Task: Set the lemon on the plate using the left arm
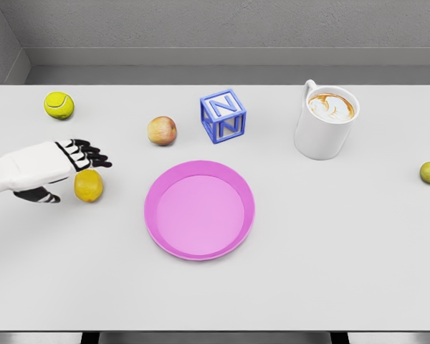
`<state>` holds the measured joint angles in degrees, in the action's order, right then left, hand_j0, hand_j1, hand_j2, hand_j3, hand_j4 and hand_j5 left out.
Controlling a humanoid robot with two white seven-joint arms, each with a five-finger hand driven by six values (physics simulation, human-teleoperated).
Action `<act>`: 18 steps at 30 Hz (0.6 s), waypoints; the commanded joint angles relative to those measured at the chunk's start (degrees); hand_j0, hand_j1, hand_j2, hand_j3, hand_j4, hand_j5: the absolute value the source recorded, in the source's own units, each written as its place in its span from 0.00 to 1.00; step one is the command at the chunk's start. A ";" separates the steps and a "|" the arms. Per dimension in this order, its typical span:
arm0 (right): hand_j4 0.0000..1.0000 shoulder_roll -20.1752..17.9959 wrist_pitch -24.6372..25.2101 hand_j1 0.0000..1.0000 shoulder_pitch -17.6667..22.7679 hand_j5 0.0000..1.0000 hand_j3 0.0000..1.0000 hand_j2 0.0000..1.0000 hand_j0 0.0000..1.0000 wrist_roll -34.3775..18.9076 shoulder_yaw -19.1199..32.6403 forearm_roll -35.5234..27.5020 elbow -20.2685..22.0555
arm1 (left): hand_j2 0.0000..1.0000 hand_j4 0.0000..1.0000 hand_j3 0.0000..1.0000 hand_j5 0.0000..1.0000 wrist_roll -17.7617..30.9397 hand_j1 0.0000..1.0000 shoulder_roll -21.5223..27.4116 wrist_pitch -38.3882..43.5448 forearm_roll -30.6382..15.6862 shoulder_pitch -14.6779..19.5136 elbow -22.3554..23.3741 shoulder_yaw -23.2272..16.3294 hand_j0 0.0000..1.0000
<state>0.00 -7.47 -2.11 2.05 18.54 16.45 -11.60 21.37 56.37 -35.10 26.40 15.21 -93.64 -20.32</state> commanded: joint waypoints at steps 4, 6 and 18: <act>1.00 0.00 0.00 1.00 0.00 1.00 1.00 1.00 1.00 -0.03 0.00 -0.01 -0.01 | 1.00 1.00 1.00 1.00 0.07 1.00 -1.87 0.10 5.06 0.00 0.73 -0.69 1.00; 1.00 0.00 0.00 1.00 0.00 1.00 1.00 1.00 1.00 -0.03 0.00 -0.01 -0.01 | 1.00 1.00 1.00 1.00 0.07 1.00 -3.28 0.10 5.94 0.09 3.20 -0.69 1.00; 1.00 0.00 0.00 1.00 0.00 1.00 1.00 1.00 1.00 -0.03 0.00 -0.01 -0.01 | 1.00 1.00 1.00 1.00 2.62 1.00 -7.76 0.10 7.70 1.93 6.98 -0.69 1.00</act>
<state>0.00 -7.46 -2.11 2.04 18.54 16.45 -11.60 23.85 48.77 -35.10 34.10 17.23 -86.83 -21.03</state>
